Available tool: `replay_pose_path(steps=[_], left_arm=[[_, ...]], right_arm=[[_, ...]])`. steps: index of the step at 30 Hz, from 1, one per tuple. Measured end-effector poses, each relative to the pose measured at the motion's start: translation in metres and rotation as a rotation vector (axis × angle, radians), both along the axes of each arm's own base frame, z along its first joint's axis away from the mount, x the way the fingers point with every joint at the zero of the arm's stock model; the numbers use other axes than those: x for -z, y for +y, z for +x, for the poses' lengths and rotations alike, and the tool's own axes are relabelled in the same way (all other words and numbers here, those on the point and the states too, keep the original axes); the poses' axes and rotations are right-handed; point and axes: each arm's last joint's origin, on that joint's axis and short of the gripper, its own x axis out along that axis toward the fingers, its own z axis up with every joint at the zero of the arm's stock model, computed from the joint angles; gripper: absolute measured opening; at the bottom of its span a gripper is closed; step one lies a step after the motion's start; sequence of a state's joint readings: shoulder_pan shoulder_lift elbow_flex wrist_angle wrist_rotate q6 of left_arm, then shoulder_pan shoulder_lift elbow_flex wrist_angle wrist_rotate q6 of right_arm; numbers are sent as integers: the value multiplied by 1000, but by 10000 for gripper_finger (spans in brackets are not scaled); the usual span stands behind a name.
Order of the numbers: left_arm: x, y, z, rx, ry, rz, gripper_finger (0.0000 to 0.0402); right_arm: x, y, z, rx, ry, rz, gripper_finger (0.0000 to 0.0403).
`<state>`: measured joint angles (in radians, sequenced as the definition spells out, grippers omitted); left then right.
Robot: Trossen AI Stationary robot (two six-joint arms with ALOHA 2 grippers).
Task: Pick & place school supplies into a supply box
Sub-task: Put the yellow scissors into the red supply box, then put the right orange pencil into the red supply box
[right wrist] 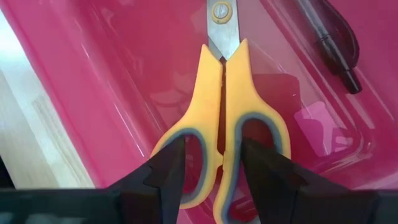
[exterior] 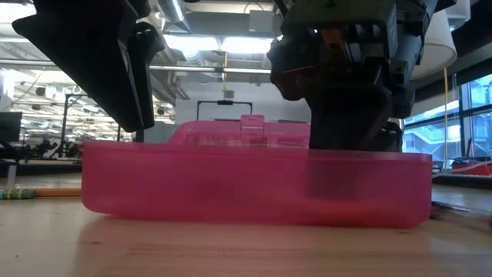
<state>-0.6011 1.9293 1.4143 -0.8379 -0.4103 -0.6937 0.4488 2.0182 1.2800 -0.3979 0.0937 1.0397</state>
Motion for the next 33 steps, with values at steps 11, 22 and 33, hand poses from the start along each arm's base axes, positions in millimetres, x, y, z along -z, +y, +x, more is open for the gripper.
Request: replay_pose_path(steps=[11,22,33], left_arm=[[0,0,0,2,5,-7,157],[0,0,-1,2,9,-4,157],[0,0,-1,2,9,-4,157]], right_arm=[[-1,0,1,-36,-22,-31,163],[-1,2,0,-33,-39,-64,163],[-28,17,3,-61,-64,-218,163]])
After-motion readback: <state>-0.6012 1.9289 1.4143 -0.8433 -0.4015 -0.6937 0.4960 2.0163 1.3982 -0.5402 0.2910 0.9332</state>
